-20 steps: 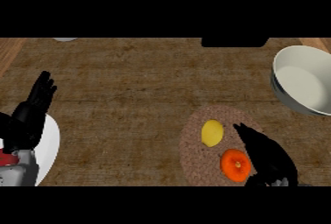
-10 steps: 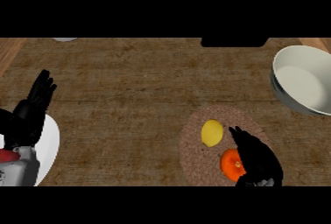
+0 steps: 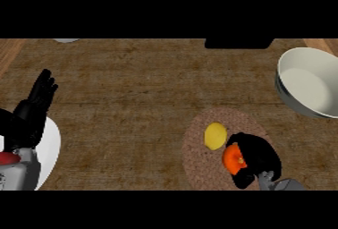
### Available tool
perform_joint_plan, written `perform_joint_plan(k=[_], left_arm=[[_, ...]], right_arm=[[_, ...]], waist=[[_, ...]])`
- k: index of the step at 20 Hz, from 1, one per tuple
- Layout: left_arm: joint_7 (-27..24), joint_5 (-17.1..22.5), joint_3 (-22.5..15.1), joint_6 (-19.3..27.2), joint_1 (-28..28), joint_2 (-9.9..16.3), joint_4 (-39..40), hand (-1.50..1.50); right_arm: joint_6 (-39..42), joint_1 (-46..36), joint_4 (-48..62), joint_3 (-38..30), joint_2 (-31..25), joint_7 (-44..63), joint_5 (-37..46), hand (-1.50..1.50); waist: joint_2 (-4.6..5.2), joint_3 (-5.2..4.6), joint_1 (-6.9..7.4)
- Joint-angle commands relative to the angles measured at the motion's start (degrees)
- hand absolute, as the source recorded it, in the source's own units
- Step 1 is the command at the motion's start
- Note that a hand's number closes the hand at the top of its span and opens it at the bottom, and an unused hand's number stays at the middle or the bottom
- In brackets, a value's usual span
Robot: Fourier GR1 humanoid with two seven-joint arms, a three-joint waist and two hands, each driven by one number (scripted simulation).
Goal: Pick the squash from the placemat and place it in the bowl
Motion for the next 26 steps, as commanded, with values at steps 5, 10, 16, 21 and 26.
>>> perform_joint_plan(k=[5,10,16,21,26], left_arm=[[1.2,1.8,1.9,-3.0,4.9,0.7,-5.5,0.00],[-0.4,-1.2,-0.2,-0.8,-1.3,-1.4,1.4,0.00],[-0.7,-1.3,0.2,-1.1,0.4,-1.6,0.0,0.00],[2.7,-1.9,0.0,0.3,-1.1,-2.2,-0.9,0.00],[-1.0,-0.9,2.2,-1.0,0.0,-0.7,1.7,0.00]], right_arm=[[-4.3,1.2,5.9,-1.2,2.4,-7.5,3.7,1.50],[-4.6,-15.0,21.6,-7.5,3.4,-14.6,4.2,1.50],[-5.4,-25.4,24.6,-10.0,5.3,-12.6,8.2,1.50],[-3.8,-25.2,13.0,-9.7,2.6,-7.5,11.1,1.50],[-9.2,-28.2,3.0,-12.0,0.5,-1.9,16.8,1.50]], waist=[[0.27,0.39,0.36],[0.63,0.41,0.92],[0.38,0.37,0.57],[-0.04,0.36,-0.21],[-0.12,0.31,-0.84]])
